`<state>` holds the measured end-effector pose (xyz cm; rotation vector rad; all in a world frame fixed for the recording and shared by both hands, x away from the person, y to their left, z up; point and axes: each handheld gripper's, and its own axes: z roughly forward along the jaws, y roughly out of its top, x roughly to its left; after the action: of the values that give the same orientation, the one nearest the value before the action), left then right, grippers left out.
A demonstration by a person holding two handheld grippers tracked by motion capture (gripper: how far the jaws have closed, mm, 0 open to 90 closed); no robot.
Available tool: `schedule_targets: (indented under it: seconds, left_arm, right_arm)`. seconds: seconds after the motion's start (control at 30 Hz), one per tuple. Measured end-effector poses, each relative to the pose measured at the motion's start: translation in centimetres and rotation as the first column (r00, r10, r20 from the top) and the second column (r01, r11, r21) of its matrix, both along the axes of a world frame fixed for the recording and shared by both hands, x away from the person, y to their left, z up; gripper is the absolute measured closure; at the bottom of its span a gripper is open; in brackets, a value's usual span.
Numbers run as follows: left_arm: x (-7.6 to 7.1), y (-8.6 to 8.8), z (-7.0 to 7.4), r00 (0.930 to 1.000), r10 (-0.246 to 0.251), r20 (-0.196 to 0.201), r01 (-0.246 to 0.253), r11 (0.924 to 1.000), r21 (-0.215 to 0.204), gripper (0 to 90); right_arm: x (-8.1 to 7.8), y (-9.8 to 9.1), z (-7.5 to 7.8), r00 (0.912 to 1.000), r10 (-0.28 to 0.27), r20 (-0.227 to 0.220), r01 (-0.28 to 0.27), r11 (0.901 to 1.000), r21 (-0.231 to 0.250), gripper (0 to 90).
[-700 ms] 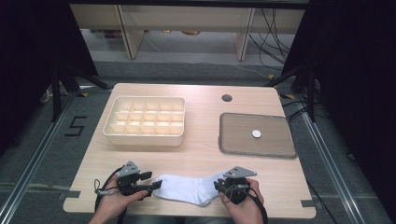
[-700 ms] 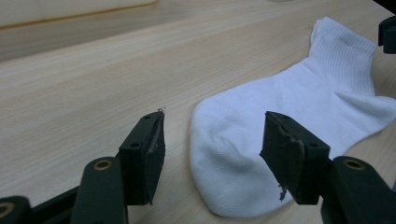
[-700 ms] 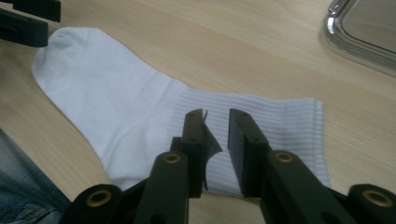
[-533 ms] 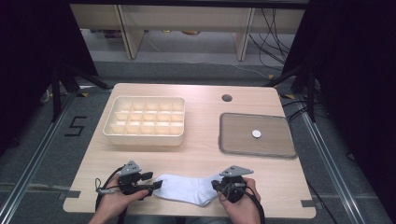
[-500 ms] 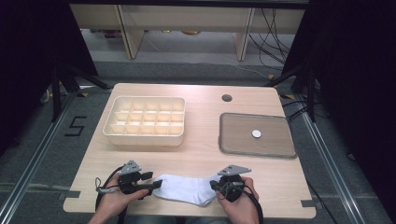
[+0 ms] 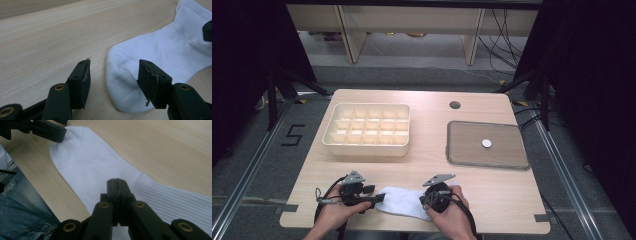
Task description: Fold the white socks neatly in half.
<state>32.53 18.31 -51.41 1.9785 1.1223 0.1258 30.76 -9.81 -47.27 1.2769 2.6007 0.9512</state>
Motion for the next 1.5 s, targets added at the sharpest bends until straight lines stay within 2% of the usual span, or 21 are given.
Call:
schedule_targets:
  seconds: [0.07, 0.1, 0.17, 0.2, 0.27, 0.3, 0.33, 0.4, 0.5, 0.57, 0.67, 0.7, 0.83, 0.9, 0.93, 1.0, 1.2, 1.27, 1.3, 1.43, 1.5]
  left_arm:
    - [0.0, -0.1, 0.0, 0.9998, -0.005, -0.018, 0.005, 1.0, -0.003, 43.5]
    - [0.0, -0.2, -0.1, 1.0, -0.007, -0.002, 0.008, 0.9995, 0.029, 44.2]
    - [0.0, -0.3, 0.0, 0.9997, -0.023, -0.01, 0.023, 0.9991, 0.037, 45.7]
    - [0.0, -0.5, 0.0, 0.9999, -0.01, -0.003, 0.01, 0.9995, 0.03, 46.3]
    - [0.0, -0.4, 0.1, 0.9999, -0.015, -0.005, 0.016, 0.9985, 0.052, 48.3]
    - [0.1, -0.7, 0.0, 0.9999, -0.015, 0.0, 0.015, 0.9989, 0.044, 50.1]
    - [0.0, -0.6, 0.0, 0.9996, -0.028, 0.004, 0.028, 0.9977, 0.061, 51.5]
    - [0.0, -0.8, 0.0, 0.9994, -0.033, 0.012, 0.032, 0.9967, 0.075, 55.5]
    - [-0.2, -1.0, 0.0, 0.9996, -0.025, 0.016, 0.024, 0.9967, 0.078, 60.6]
    - [-0.3, -1.2, -0.1, 0.9988, -0.037, 0.032, 0.034, 0.9956, 0.088, 69.8]
    - [-0.4, -1.3, -0.1, 0.9986, -0.033, 0.041, 0.03, 0.996, 0.084, 73.5]
    - [-0.3, -1.2, -0.1, 0.9982, -0.054, 0.026, 0.052, 0.9956, 0.078, 78.3]
    - [-0.4, -1.2, -0.2, 0.9987, -0.043, 0.029, 0.041, 0.9973, 0.061, 81.4]
    - [-0.4, -1.0, 0.0, 0.9985, -0.052, 0.019, 0.05, 0.9955, 0.08, 81.6]
    - [-0.3, -1.0, 0.1, 0.9981, -0.059, 0.018, 0.057, 0.9946, 0.086, 81.8]
    - [-0.2, -1.1, 0.0, 0.9982, -0.058, 0.017, 0.057, 0.9961, 0.068, 81.9]
    - [-0.2, -1.0, 0.0, 0.9979, -0.064, 0.011, 0.063, 0.9954, 0.072, 82.1]
    - [-0.2, -1.0, 0.2, 0.9981, -0.061, 0.006, 0.06, 0.9946, 0.085, 82.2]
    - [-0.1, -0.9, 0.2, 0.9975, -0.07, 0.002, 0.07, 0.9946, 0.076, 82.5]
    - [0.0, -0.8, 0.6, 0.9975, -0.07, -0.001, 0.07, 0.9964, 0.047, 82.7]
    - [-0.1, -0.7, 1.2, 0.9988, -0.048, 0.007, 0.048, 0.9988, -0.001, 82.8]
  right_arm:
    - [0.0, 0.3, 0.0, 0.9999, 0.008, -0.011, -0.008, 0.9999, -0.008, 90.0]
    - [0.0, 0.9, -0.2, 0.9995, 0.028, -0.017, -0.028, 0.9995, -0.013, 90.0]
    - [-0.1, 1.5, -0.2, 0.9989, 0.024, -0.04, -0.025, 0.9996, -0.015, 90.0]
    - [-0.1, 1.7, -0.3, 0.9985, 0.036, -0.04, -0.037, 0.9993, -0.005, 90.0]
    - [-0.1, 2.0, -0.3, 0.9982, 0.04, -0.045, -0.04, 0.9992, -0.001, 90.0]
    - [0.0, 2.7, -0.5, 0.9971, 0.031, -0.07, -0.033, 0.9993, -0.018, 90.0]
    - [0.2, 2.9, -0.6, 0.996, 0.067, -0.059, -0.068, 0.9976, -0.014, 90.0]
    - [0.1, 3.6, -0.7, 0.9947, 0.049, -0.091, -0.052, 0.9983, -0.025, 89.8]
    - [0.2, 4.2, -0.7, 0.9937, 0.068, -0.089, -0.071, 0.9971, -0.029, 89.7]
    - [0.5, 5.0, -0.8, 0.993, 0.075, -0.091, -0.078, 0.9963, -0.035, 89.5]
    - [0.8, 5.4, -1.2, 0.9911, 0.107, -0.079, -0.11, 0.9932, -0.037, 89.3]
    - [0.8, 5.8, -1.5, 0.9907, 0.102, -0.089, -0.107, 0.9928, -0.054, 89.1]
    - [0.8, 5.8, -1.6, 0.992, 0.085, -0.093, -0.091, 0.9943, -0.057, 89.0]
    - [0.8, 5.6, -1.6, 0.9922, 0.087, -0.089, -0.092, 0.9944, -0.051, 89.0]
    - [0.6, 5.1, -1.1, 0.9933, 0.055, -0.101, -0.06, 0.9971, -0.047, 89.1]
    - [0.7, 4.4, -0.7, 0.9942, 0.036, -0.101, -0.04, 0.9981, -0.046, 89.1]
    - [0.9, 3.3, -1.1, 0.9918, 0.024, -0.125, -0.034, 0.9964, -0.077, 89.2]
    - [1.1, 3.2, -1.6, 0.9912, 0.045, -0.124, -0.057, 0.9944, -0.089, 89.4]
    - [0.9, 3.3, -1.7, 0.9887, 0.012, -0.149, -0.024, 0.9967, -0.078, 89.5]
    - [0.9, 3.3, -1.7, 0.9879, 0.007, -0.155, -0.019, 0.997, -0.075, 89.5]
    - [1.0, 3.3, -1.7, 0.9871, 0.005, -0.16, -0.016, 0.9975, -0.069, 89.6]
